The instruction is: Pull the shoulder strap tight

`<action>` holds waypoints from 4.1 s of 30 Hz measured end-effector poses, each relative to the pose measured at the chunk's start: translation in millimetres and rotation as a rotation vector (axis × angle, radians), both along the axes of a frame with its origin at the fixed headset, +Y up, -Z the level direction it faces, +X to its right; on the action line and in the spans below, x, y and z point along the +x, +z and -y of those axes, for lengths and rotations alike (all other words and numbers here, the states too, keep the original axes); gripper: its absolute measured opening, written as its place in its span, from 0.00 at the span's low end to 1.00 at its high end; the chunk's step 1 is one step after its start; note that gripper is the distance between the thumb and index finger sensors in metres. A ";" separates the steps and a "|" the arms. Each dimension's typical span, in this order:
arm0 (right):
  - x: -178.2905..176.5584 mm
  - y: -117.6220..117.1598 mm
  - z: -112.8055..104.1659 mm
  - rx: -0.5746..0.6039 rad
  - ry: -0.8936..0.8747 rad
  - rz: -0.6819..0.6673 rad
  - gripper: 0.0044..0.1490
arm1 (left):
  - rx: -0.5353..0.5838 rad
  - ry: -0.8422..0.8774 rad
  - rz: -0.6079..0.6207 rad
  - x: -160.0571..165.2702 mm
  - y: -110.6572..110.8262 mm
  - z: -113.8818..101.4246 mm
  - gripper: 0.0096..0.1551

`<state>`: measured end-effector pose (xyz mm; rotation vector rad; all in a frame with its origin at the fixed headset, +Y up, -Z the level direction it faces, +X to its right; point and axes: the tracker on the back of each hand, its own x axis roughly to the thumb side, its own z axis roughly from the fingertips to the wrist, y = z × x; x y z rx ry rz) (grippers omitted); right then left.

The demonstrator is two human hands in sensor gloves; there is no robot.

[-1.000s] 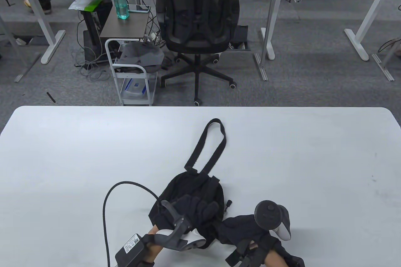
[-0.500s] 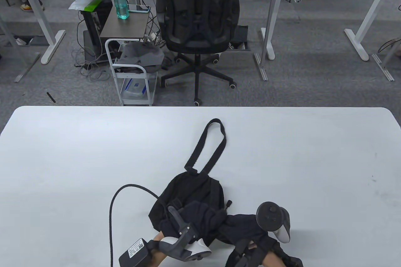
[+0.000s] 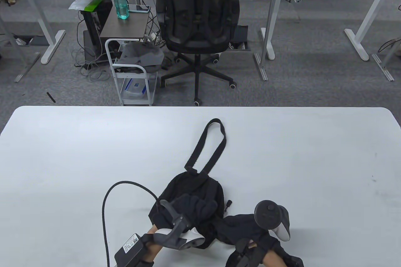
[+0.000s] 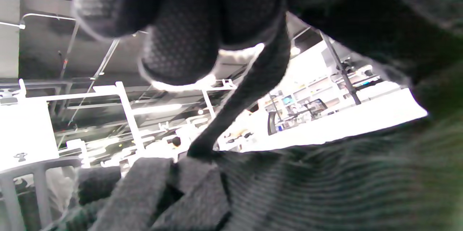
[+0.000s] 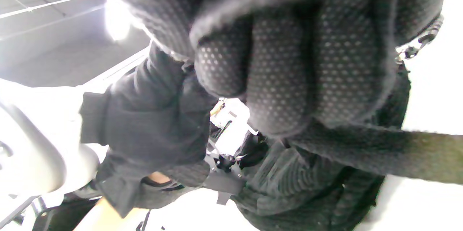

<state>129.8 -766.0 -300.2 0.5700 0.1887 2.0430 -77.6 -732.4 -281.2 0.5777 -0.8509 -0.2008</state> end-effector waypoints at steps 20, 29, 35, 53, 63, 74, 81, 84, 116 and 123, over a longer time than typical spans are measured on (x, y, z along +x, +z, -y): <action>-2.6 -0.3 0.9 -0.009 0.034 -0.018 0.23 | 0.018 -0.051 0.038 7.3 3.8 7.8 0.37; 3.0 -1.8 3.3 -0.010 0.000 0.008 0.26 | 0.030 -0.009 0.039 7.6 12.3 -3.4 0.37; -2.7 0.6 1.9 0.004 -0.032 -0.005 0.25 | 0.099 -0.032 0.084 19.6 24.2 -6.3 0.37; 0.5 -0.2 0.7 0.002 0.004 -0.025 0.23 | 0.021 -0.031 0.025 7.6 9.6 -5.8 0.37; 1.8 -1.5 2.3 0.005 -0.035 0.006 0.23 | 0.049 0.006 0.076 20.8 23.8 -3.7 0.37; 0.1 -1.5 1.6 0.020 0.013 0.000 0.23 | -0.029 -0.012 0.028 8.0 0.6 3.2 0.37; 4.3 -1.0 2.7 -0.006 -0.017 0.017 0.24 | 0.010 0.013 0.038 12.3 13.3 -7.2 0.37; 2.8 -1.7 4.7 -0.014 -0.047 0.046 0.28 | 0.003 0.039 0.062 16.4 17.3 -8.1 0.37; 1.3 2.1 -3.9 0.063 -0.040 0.112 0.24 | 0.055 0.036 0.043 23.8 15.9 -10.2 0.37; -0.4 0.9 -5.3 0.065 -0.023 0.114 0.24 | -0.007 0.040 -0.011 14.8 -4.0 -8.1 0.37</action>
